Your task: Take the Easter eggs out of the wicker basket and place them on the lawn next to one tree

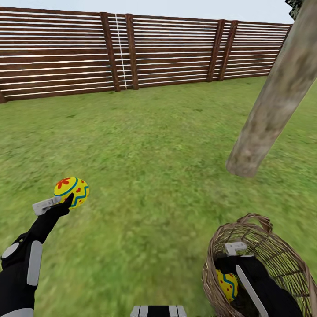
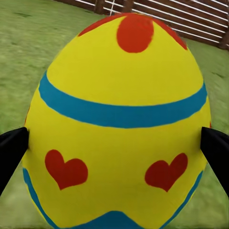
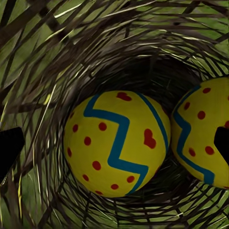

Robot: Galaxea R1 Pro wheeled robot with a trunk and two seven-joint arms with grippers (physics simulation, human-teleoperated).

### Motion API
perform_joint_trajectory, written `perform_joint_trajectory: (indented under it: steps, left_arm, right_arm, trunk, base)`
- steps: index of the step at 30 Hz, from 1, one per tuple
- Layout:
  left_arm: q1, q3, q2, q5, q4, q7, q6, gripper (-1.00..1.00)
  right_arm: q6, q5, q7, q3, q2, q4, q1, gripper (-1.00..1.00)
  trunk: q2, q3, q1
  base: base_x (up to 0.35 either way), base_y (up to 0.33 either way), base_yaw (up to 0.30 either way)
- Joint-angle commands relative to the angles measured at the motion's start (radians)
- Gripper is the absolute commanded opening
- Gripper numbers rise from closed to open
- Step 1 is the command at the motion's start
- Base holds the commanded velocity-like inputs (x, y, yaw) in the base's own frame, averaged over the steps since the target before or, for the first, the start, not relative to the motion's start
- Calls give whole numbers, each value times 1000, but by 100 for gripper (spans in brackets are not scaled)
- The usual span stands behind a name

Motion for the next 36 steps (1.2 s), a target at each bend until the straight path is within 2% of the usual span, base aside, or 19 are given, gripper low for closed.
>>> perform_joint_trajectory:
  steps: [1,8,12,15,36]
  left_arm:
    - [-1,1,-1,11,1,-5,10,-100]
    - [-1,-1,-3,12,3,-7,10,-100]
    - [-1,-1,-3,13,5,-7,10,-100]
    - [-1,-3,-5,11,5,-7,10,-100]
    - [-1,-3,-9,7,38,-3,10,-100]
  right_arm:
    - [3,-11,-8,3,-1,-1,-1,100]
    - [3,-11,-8,3,-2,-4,-1,100]
    - [3,-11,-8,3,-2,-5,-1,100]
    - [3,-11,-8,3,-2,-5,-1,100]
    - [3,-17,-8,-9,-16,-3,-1,100]
  trunk:
    - [-1,-5,0]
    - [-2,-32,3]
    - [-2,-32,3]
    - [-3,-43,5]
    - [-3,-43,5]
  base:
    - [0,0,0]
    - [0,0,0]
    - [0,0,0]
    - [0,0,0]
    - [0,0,0]
